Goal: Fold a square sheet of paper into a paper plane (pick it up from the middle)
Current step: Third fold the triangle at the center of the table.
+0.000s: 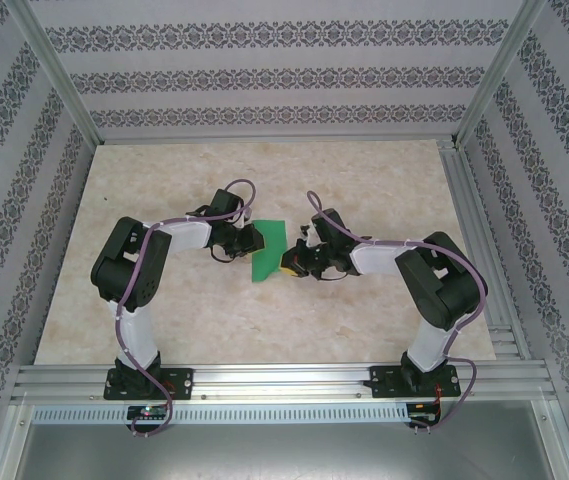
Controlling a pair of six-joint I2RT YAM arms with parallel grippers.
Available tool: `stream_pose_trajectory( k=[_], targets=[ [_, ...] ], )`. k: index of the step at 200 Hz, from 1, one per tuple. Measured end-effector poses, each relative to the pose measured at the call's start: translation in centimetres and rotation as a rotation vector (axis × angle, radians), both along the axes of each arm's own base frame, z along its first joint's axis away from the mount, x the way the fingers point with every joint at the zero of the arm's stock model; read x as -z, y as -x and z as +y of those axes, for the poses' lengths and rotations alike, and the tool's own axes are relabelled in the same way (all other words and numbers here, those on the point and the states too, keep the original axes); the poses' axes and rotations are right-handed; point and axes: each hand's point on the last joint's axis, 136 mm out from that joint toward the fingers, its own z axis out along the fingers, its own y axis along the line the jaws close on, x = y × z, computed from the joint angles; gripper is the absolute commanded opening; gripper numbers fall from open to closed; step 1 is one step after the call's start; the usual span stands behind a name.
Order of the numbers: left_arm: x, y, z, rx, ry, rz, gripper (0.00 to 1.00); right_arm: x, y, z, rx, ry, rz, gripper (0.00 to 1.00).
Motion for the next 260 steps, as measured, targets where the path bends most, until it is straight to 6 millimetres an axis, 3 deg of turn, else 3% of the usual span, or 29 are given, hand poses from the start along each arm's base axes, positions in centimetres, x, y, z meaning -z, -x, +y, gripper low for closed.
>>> stream_pose_trajectory(
  k=[44,79,125,164,231,260],
  targets=[
    [0.0,0.0,-0.1,0.001,-0.006,-0.004,0.19,-1.4,-2.2,1.8,0.002,-0.03,-0.037,0.06],
    [0.0,0.0,-0.1,0.0,-0.008,-0.005,0.19,-1.1,-3.4,2.8,-0.007,-0.021,-0.045,0.07],
    [-0.3,-0.1,-0.1,-0.005,-0.007,-0.012,0.21,-0.2,-3.9,3.0,-0.028,0.017,-0.04,0.09],
    [-2.1,-0.2,0.4,-0.025,-0.008,-0.058,0.22,0.5,-3.7,3.4,-0.055,0.046,-0.036,0.09],
    [-1.2,2.4,1.7,-0.036,-0.024,-0.029,0.22,0.6,-4.0,3.7,-0.087,0.065,-0.049,0.1],
    [-2.2,2.9,1.9,-0.036,-0.015,-0.051,0.21,0.6,-4.4,3.9,-0.095,0.067,-0.059,0.11]
  ],
)
